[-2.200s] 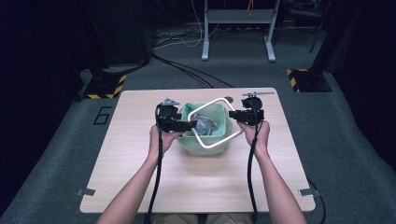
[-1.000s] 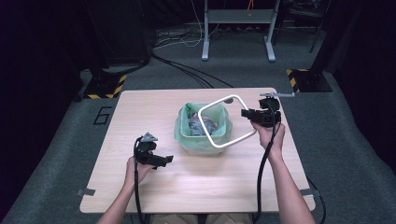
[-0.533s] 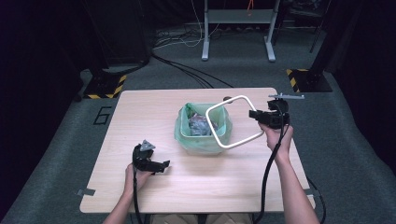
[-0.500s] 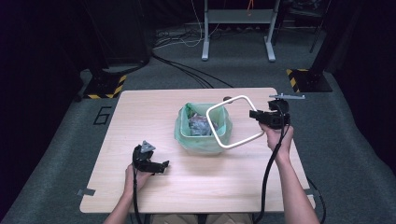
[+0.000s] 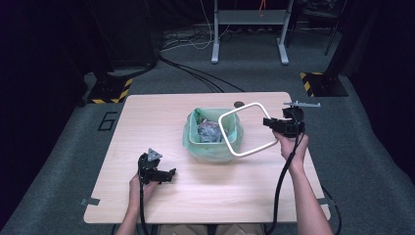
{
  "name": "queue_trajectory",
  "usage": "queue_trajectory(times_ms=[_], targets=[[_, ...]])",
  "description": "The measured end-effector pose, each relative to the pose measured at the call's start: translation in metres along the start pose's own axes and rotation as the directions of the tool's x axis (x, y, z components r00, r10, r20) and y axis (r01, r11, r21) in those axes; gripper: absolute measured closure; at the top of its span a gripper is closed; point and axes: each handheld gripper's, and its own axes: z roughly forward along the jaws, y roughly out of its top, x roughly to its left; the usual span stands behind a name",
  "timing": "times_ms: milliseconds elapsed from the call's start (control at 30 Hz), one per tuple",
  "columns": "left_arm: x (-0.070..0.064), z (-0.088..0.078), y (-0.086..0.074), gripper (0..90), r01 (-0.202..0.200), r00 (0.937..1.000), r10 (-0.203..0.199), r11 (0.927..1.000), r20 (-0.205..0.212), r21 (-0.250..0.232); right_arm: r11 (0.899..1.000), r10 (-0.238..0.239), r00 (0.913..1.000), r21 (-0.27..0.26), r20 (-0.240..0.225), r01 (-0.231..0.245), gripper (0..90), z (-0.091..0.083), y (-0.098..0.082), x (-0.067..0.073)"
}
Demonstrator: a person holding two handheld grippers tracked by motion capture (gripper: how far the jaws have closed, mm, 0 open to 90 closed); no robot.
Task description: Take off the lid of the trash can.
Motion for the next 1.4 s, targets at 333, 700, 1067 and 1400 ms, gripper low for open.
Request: queue_trajectory(times_ms=[333,700,1067,1400], targets=[[0.002,0.001,0.002,5.7,0.051,0.9976,-0.051,0.9986,-0.046,-0.014,1.0,0.002,0.9998,-0.002,0.02,-0.002,74.8,-0.001,0.001,-0.006],[0.002,0.001,0.002,6.1,0.047,0.9979,-0.048,0.9988,-0.045,-0.013,1.0,0.011,0.9991,-0.012,0.042,-0.01,74.8,-0.01,0.0,-0.015],[0.001,0.001,0.002,6.0,0.046,0.9972,-0.047,0.9988,-0.058,-0.018,0.999,0.029,0.9985,-0.028,0.046,-0.027,74.9,-0.017,-0.008,-0.029],[0.001,0.001,0.002,6.2,0.052,0.9971,-0.053,0.9985,-0.055,-0.019,0.998,0.049,0.9971,-0.032,0.058,-0.048,74.8,-0.022,-0.017,-0.043]])
